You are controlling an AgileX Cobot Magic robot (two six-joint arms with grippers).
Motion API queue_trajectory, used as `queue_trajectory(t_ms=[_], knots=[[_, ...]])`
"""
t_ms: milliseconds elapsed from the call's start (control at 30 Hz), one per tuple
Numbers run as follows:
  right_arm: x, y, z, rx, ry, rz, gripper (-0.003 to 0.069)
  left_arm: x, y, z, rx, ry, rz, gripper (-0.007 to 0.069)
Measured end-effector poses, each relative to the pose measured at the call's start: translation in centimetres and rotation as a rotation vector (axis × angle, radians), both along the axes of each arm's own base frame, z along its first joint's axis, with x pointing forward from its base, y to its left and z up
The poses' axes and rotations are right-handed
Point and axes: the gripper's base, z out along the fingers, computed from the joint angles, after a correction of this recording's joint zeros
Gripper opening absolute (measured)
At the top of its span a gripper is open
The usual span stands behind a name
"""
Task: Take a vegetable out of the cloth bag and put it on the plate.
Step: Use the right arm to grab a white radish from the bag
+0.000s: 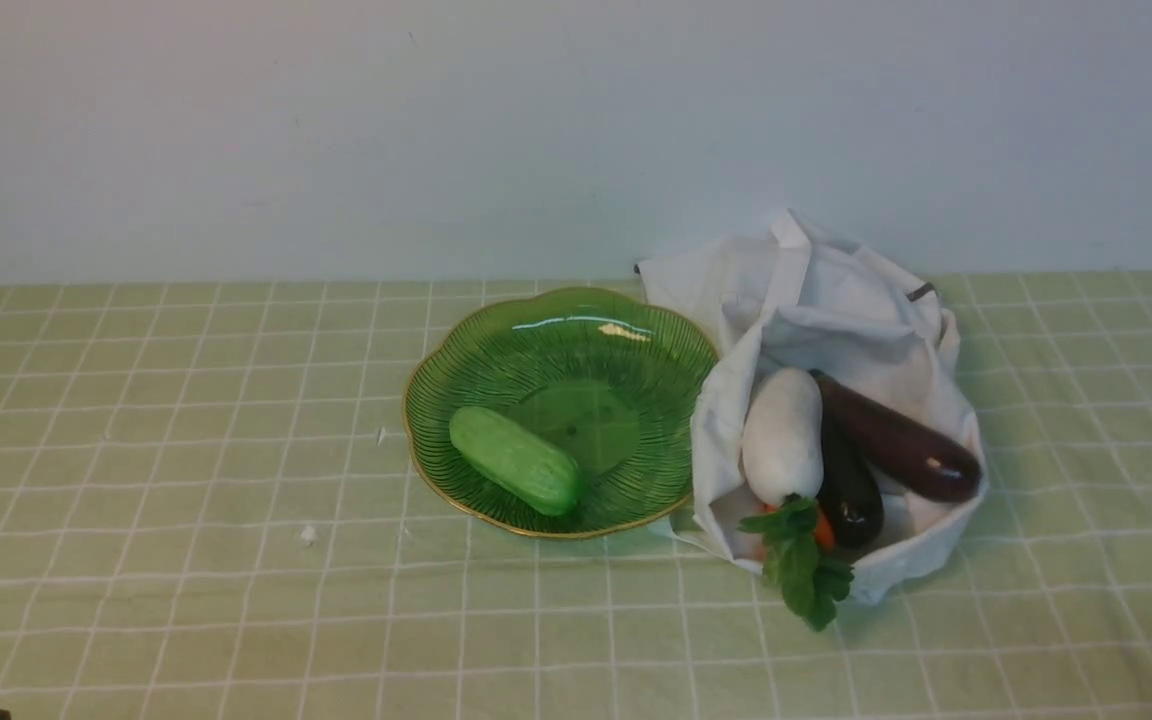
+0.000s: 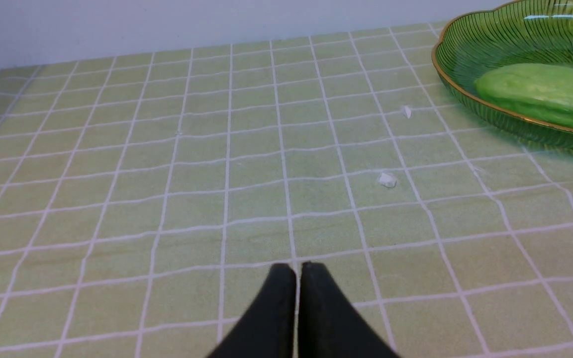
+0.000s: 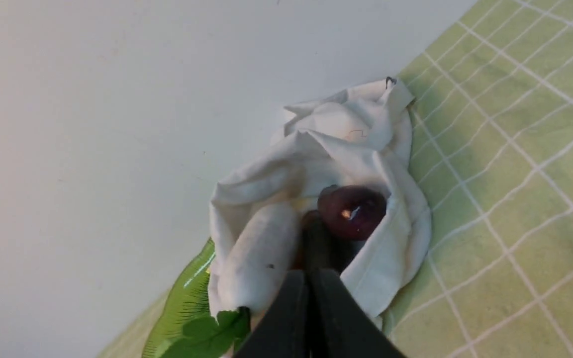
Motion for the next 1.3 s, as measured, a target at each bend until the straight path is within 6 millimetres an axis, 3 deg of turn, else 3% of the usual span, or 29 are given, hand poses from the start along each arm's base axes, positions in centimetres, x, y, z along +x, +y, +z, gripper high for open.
queue_trajectory(t_ms=[167,233,267,300,367,400,433,567,633,733,800,833,900,933,1000,1033,1133,1300], knots=[[-0.1,0.0,1.5,-0.107,-0.065,0.006,-0.0015,0.0,0.0,0.0,0.0,0.0,0.0,-0.0004],[-0.7,-0.2,4.8,-0.237,-0.189,-0.011,-0.0015,0.0,0.0,0.0,0.0,0.0,0.0,-0.0004],[-0.8,-0.2,5.4,-0.257,-0.212,-0.014,-0.0015,0.0,0.0,0.0,0.0,0.0,0.0,-0.0004],[-1.4,-0.4,8.4,-0.337,-0.302,-0.04,-0.0015,0.0,0.0,0.0,0.0,0.0,0.0,-0.0004],[-1.6,-0.4,11.7,-0.436,-0.362,-0.06,-0.0015,0.0,0.0,0.0,0.0,0.0,0.0,-0.0004],[-1.4,-0.4,11.9,-0.454,-0.353,-0.057,-0.0015,0.0,0.0,0.0,0.0,0.0,0.0,-0.0004],[-1.0,-0.3,14.3,-0.518,-0.343,-0.04,-0.0015,0.0,0.0,0.0,0.0,0.0,0.0,-0.0004],[1.9,0.3,16.2,-0.623,-0.11,0.106,-0.0015,0.0,0.0,0.0,0.0,0.0,0.0,-0.0004],[3.6,0.5,15.9,-0.644,0.019,0.174,-0.0015,0.0,0.0,0.0,0.0,0.0,0.0,-0.0004],[8.1,1.0,13.8,-0.637,0.347,0.344,-0.0015,0.0,0.0,0.0,0.0,0.0,0.0,-0.0004],[10.6,1.2,12.4,-0.6,0.474,0.401,-0.0015,0.0,0.0,0.0,0.0,0.0,0.0,-0.0004],[10.9,1.2,12.2,-0.591,0.484,0.407,-0.0015,0.0,0.0,0.0,0.0,0.0,0.0,-0.0004],[14.0,1.6,10.5,-0.505,0.597,0.455,-0.001,0.0,0.0,0.0,0.0,0.0,0.0,-0.0004],[14.2,1.6,10.3,-0.505,0.605,0.458,-0.0009,0.0,0.0,0.0,0.0,0.0,0.0,-0.0004],[17.1,2.2,8.7,-0.454,0.681,0.509,0.0021,0.0,0.0,0.0,0.0,0.0,0.0,-0.0004],[17.3,2.3,8.7,-0.455,0.682,0.513,0.0025,0.0,0.0,0.0,0.0,0.0,0.0,-0.0004],[19.8,3.7,7.4,-0.461,0.729,0.582,0.009,0.0,0.0,0.0,0.0,0.0,0.0,-0.0004],[23.2,7.3,6.3,-0.515,0.733,0.691,0.0256,0.0,0.0,0.0,0.0,0.0,0.0,-0.0004]])
